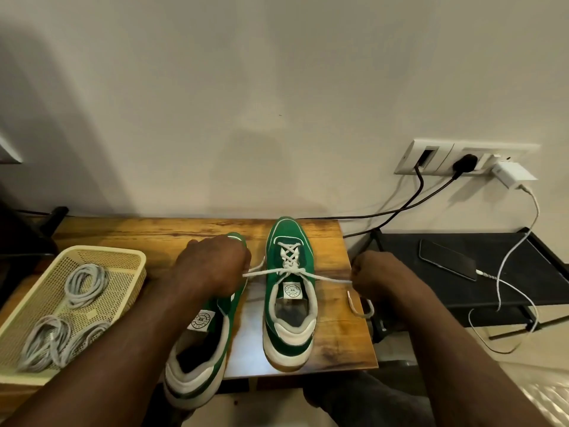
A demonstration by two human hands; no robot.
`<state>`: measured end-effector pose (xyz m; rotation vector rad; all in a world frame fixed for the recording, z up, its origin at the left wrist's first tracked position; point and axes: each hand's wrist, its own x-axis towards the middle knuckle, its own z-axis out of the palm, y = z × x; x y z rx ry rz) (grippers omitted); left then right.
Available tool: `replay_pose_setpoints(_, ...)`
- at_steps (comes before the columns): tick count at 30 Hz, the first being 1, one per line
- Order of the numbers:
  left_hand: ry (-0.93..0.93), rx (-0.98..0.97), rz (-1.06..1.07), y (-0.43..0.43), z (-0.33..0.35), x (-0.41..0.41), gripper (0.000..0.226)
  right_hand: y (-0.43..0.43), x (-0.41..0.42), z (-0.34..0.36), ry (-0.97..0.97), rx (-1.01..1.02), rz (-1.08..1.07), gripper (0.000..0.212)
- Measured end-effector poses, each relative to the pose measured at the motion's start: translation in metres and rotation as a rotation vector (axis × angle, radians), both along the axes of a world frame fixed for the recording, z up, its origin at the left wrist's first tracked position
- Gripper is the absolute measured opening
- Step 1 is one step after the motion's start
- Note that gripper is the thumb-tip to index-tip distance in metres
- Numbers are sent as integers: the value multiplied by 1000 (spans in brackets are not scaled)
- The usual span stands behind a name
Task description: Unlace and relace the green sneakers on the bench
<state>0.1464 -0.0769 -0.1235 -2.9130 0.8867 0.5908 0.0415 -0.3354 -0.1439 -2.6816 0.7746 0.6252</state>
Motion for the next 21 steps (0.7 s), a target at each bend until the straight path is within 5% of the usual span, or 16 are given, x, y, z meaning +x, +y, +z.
replay_pose_setpoints(3,83,-98,3,-7,-1,-2,26,14,4,4,-65,255,71,37)
replay_pose_setpoints(6,87,-229,8,-19,-5,-8,25,29,9,7,-234,400,98,27)
replay_pose_setpoints(17,-24,-302,41,-31,-6,-17,5,37,19,1,-329,220,209,18)
replay_pose_setpoints(21,-69,-167,2,-28,-10,-20,5,28,18,-8,-273,150,151,17)
